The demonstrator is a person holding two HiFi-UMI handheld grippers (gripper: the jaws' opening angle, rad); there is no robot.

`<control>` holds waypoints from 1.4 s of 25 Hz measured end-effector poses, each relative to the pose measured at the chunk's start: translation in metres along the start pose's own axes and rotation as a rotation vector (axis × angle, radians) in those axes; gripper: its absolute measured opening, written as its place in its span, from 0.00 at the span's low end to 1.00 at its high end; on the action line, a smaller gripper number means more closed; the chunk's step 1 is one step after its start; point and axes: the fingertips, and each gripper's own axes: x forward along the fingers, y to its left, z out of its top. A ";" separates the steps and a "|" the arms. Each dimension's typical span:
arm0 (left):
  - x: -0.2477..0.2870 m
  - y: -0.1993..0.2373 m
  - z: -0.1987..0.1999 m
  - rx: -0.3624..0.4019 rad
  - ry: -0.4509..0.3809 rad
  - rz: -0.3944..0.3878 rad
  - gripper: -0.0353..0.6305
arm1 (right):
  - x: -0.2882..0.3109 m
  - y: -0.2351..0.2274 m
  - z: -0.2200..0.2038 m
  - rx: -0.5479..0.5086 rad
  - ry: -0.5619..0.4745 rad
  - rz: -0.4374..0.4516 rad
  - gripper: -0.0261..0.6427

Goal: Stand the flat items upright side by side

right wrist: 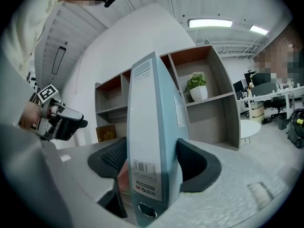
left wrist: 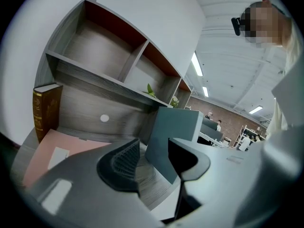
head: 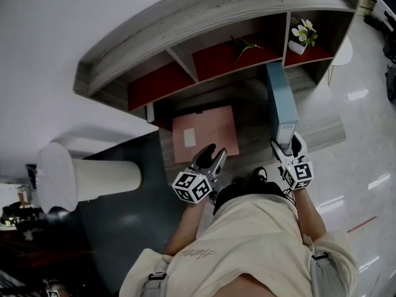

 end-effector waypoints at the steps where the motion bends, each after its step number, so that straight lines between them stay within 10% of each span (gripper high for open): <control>1: 0.000 0.000 0.000 0.000 0.001 0.000 0.36 | 0.002 0.000 0.001 -0.005 0.001 -0.004 0.53; 18: -0.005 0.017 -0.003 -0.040 -0.007 0.069 0.36 | 0.006 -0.028 -0.039 -0.254 0.230 0.000 0.50; 35: 0.001 0.023 -0.005 -0.053 -0.015 0.089 0.36 | 0.043 -0.038 -0.037 -0.243 0.237 -0.001 0.49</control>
